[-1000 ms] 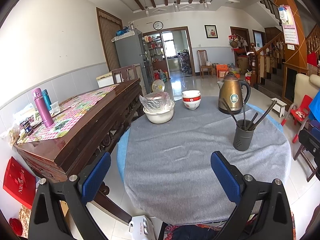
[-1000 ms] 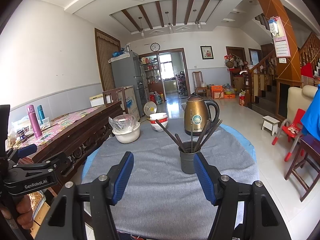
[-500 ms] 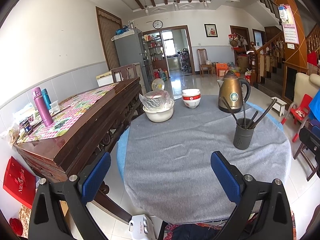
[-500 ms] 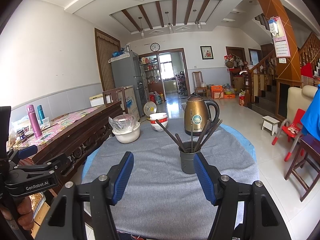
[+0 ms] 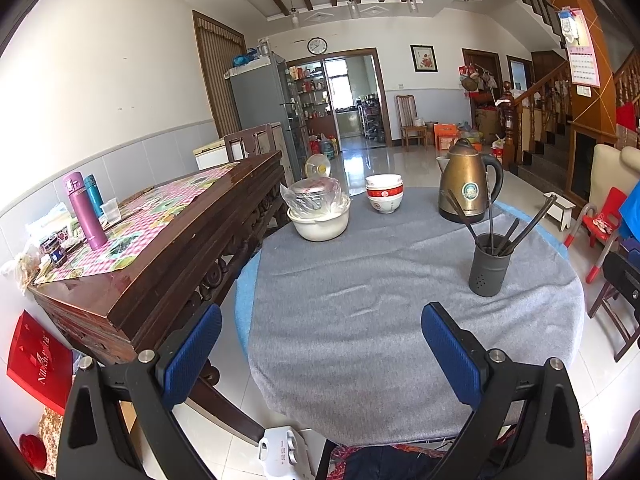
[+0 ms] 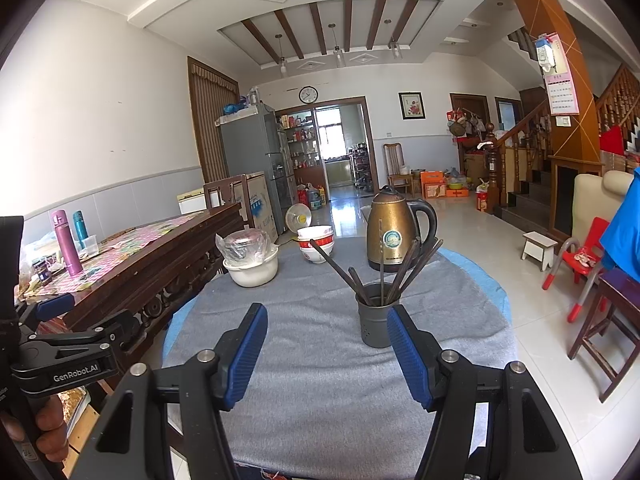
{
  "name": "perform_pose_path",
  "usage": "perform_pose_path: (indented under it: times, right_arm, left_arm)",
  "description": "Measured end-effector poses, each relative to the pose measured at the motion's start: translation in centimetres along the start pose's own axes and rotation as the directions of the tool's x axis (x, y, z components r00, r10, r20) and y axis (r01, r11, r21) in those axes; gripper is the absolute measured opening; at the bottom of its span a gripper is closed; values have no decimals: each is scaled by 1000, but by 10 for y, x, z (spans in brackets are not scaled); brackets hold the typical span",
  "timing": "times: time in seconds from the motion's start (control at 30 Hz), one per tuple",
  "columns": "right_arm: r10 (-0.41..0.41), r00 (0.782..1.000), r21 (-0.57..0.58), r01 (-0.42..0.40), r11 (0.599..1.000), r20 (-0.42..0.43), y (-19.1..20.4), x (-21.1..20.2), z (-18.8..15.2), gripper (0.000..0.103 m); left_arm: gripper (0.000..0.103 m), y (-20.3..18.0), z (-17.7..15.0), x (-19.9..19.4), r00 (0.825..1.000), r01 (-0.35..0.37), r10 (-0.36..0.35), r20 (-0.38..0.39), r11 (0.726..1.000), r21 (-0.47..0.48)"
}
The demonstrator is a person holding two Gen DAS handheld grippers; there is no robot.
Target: Organize utensils
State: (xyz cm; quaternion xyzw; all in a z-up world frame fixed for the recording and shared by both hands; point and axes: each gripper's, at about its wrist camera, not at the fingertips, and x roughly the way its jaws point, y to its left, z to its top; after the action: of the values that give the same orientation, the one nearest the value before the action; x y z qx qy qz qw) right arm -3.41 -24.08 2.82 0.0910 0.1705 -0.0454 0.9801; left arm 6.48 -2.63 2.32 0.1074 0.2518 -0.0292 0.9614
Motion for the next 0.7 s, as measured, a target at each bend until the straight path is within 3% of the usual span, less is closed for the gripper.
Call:
perform_pose_path:
  times: [0.7]
  right_arm:
    - [-17,1000,9,18,1000,-15,1,-1,2,67]
  left_arm:
    - [100,-1,-2,4,1000,-7,7,-6,1000,1]
